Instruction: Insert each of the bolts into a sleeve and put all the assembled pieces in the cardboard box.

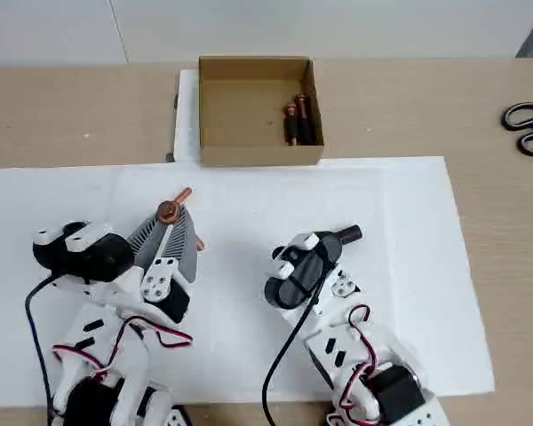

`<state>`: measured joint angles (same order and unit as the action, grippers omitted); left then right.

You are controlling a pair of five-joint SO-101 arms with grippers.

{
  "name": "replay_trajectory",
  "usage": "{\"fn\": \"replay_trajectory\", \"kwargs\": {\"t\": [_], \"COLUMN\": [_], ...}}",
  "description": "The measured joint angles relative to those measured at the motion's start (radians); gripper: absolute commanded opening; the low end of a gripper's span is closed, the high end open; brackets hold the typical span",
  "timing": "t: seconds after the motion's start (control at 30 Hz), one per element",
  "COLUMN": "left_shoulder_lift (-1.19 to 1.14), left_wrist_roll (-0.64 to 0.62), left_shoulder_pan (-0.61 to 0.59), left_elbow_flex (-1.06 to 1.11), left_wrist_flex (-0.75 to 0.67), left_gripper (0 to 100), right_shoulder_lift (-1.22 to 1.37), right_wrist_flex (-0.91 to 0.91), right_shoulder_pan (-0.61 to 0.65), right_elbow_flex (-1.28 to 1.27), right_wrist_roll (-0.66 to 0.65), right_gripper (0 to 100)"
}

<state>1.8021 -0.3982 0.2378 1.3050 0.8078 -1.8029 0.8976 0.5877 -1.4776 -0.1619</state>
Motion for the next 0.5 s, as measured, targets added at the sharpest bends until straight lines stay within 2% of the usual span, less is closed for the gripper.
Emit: {"fn": "replay_trajectory", "kwargs": {"t": [0.23,0.5], "left_shoulder_lift": [0.002,0.002], "left_wrist_roll": [-0.163,-0.238], "left_shoulder_pan": [0.043,0.141], "left_elbow_flex": [0.011,0.038], "left_wrist_flex": [-0.098,-0.106], "left_gripper": [1,1], "right_shoulder_lift": [0.0,0.0], "right_wrist_flex": [-0.097,-0.114], "right_shoulder_pan": [0.072,0.106], "right_elbow_flex": [-0.058,-0.066], "right_wrist_roll": [-0.002,-0.002], "right_gripper": [0.3,0.3]}}
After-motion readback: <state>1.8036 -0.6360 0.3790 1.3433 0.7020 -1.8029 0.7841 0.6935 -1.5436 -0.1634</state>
